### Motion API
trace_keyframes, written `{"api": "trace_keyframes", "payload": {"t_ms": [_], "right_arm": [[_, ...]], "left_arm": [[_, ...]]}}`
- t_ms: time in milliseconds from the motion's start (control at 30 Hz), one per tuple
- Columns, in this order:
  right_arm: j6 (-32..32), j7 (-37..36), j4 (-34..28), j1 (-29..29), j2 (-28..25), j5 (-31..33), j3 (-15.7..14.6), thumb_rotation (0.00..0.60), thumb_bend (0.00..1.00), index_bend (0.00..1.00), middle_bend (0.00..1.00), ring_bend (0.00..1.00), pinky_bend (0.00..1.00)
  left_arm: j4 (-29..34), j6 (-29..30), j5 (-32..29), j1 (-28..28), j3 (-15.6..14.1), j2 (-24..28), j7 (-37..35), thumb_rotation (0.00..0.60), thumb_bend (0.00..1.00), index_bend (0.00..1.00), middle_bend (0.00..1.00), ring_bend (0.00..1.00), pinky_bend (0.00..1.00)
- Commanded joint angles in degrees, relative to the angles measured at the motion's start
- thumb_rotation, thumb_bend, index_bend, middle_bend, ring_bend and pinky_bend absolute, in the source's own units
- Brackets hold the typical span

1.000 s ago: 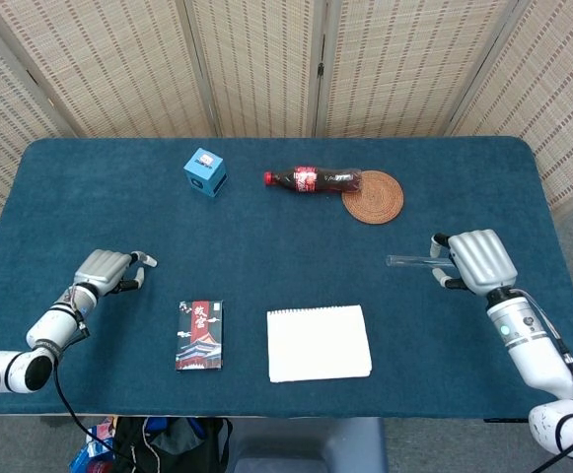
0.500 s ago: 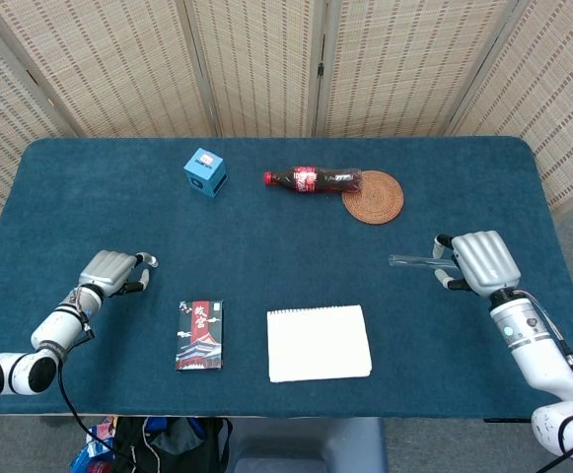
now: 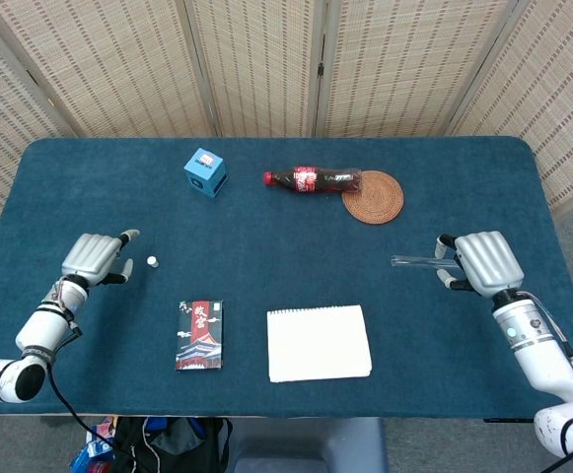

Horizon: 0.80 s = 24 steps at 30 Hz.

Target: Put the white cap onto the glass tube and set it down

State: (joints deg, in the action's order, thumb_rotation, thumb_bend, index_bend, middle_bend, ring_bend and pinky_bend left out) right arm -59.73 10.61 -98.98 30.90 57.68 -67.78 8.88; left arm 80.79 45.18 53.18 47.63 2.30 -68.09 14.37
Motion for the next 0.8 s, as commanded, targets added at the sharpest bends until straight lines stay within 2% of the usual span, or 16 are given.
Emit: {"api": "trace_keyframes", "payload": {"t_ms": [33, 133, 200, 333, 467, 800], "right_arm": [[-0.1, 0.1, -0.2, -0.1, -0.1, -0.1, 0.0, 0.6, 0.75, 0.74, 1.0, 1.0, 1.0], [-0.3, 0.2, -0.6, -0.2, -0.2, -0.2, 0.0, 0.6, 0.75, 0.74, 1.0, 1.0, 1.0], [-0.4, 0.3, -0.9, -0.3, -0.3, -0.2, 0.1, 0.6, 0.75, 0.74, 1.0, 1.0, 1.0], [-0.4, 0.4, -1.2, -0.4, -0.4, -0.1, 0.1, 0.6, 0.75, 0.74, 1.0, 1.0, 1.0], [-0.3, 0.5, -1.2, -0.4, -0.3, 0.0, 0.1, 0.6, 0.75, 0.74, 1.0, 1.0, 1.0], [0.7, -0.1, -0.2, -0.3, 0.1, 0.1, 0.0, 0.6, 0.75, 0.74, 1.0, 1.0, 1.0]], "left_arm": [[-1.4, 2.8, 4.5, -1.8, 1.0, -0.4, -2.6, 0.6, 0.39, 0.14, 0.24, 0.25, 0.33], [-4.0, 4.9, 9.0, -2.4, 1.4, -2.0, -4.5, 0.6, 0.36, 0.16, 0.05, 0.07, 0.04], [-5.6, 5.5, 11.2, -2.4, 1.6, -3.0, -5.2, 0.6, 0.34, 0.2, 0.0, 0.01, 0.0], [-9.5, 5.6, 15.1, -1.8, 1.8, -5.5, -7.2, 0.6, 0.3, 0.29, 0.0, 0.0, 0.0], [-12.8, 3.9, 16.4, -1.0, 2.1, -7.9, -8.0, 0.6, 0.26, 0.37, 0.0, 0.0, 0.0], [-17.9, -1.3, 15.1, 0.5, 2.4, -12.5, -5.9, 0.6, 0.26, 0.4, 0.0, 0.0, 0.0]]}}
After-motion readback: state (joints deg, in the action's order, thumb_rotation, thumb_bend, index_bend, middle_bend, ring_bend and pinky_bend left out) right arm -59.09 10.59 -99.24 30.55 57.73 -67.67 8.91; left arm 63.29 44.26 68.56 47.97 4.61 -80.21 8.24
